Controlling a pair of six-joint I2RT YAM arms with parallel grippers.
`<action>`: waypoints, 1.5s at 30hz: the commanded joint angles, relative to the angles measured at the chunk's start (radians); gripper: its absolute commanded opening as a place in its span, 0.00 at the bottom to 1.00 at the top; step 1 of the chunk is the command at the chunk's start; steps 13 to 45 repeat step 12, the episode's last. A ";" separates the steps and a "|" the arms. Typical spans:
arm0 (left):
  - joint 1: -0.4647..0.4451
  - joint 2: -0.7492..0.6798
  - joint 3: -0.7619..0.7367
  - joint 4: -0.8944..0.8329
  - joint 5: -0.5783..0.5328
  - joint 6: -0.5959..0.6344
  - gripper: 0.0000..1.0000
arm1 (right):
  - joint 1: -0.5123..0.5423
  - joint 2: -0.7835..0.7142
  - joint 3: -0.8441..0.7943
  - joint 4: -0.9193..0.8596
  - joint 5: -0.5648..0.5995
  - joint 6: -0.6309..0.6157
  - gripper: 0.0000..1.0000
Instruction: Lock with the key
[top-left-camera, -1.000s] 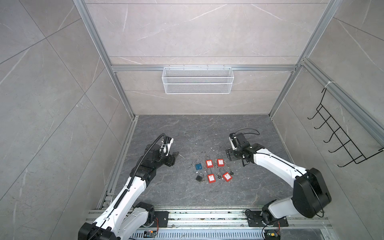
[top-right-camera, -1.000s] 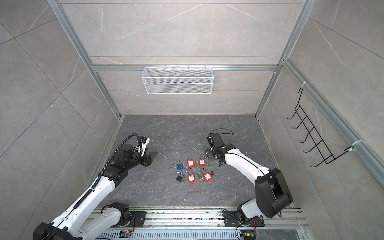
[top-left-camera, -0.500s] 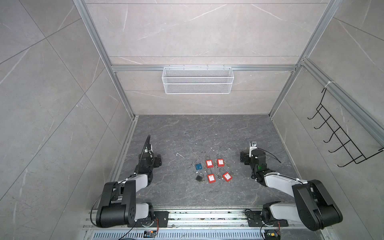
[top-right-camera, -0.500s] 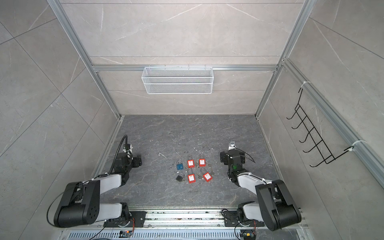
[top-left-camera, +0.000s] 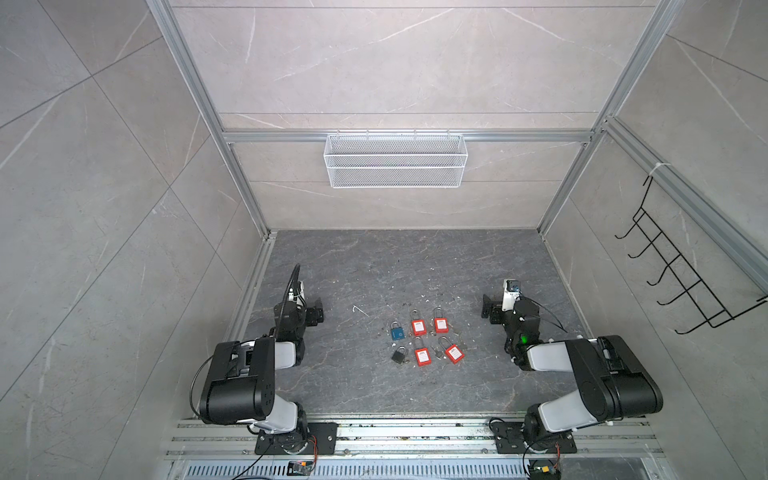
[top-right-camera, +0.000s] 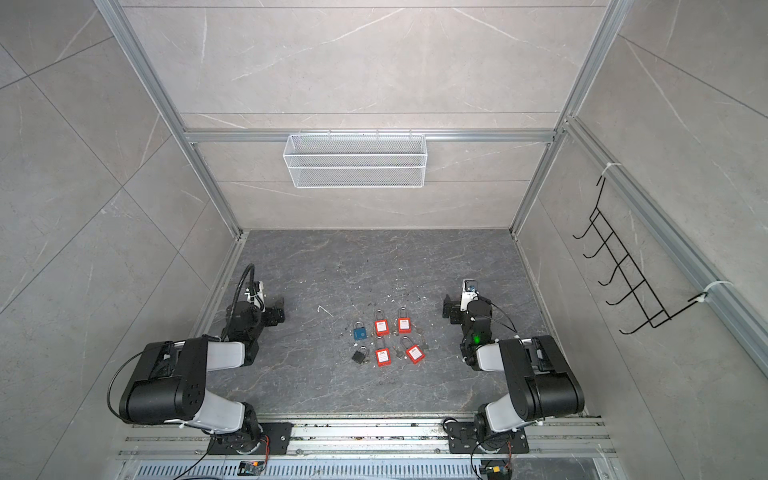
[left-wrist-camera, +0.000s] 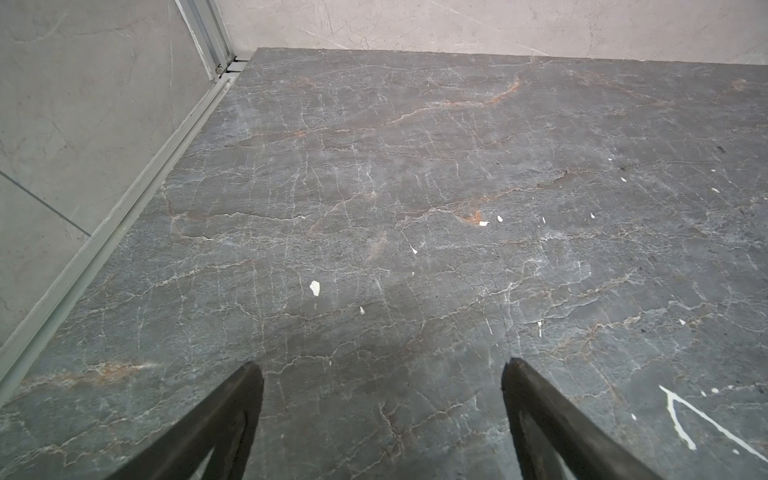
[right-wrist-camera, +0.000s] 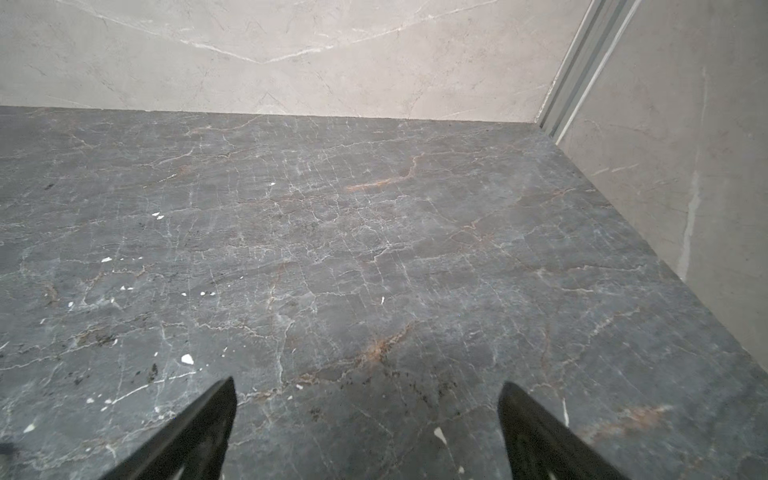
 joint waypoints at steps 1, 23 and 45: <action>0.002 0.000 0.014 0.031 0.019 -0.010 0.98 | -0.009 0.008 0.026 0.004 -0.031 0.024 0.99; 0.002 -0.002 0.024 0.013 -0.047 -0.033 1.00 | -0.022 0.004 0.027 -0.002 -0.050 0.022 0.99; 0.002 -0.002 0.024 0.013 -0.047 -0.033 1.00 | -0.022 0.004 0.027 -0.002 -0.050 0.022 0.99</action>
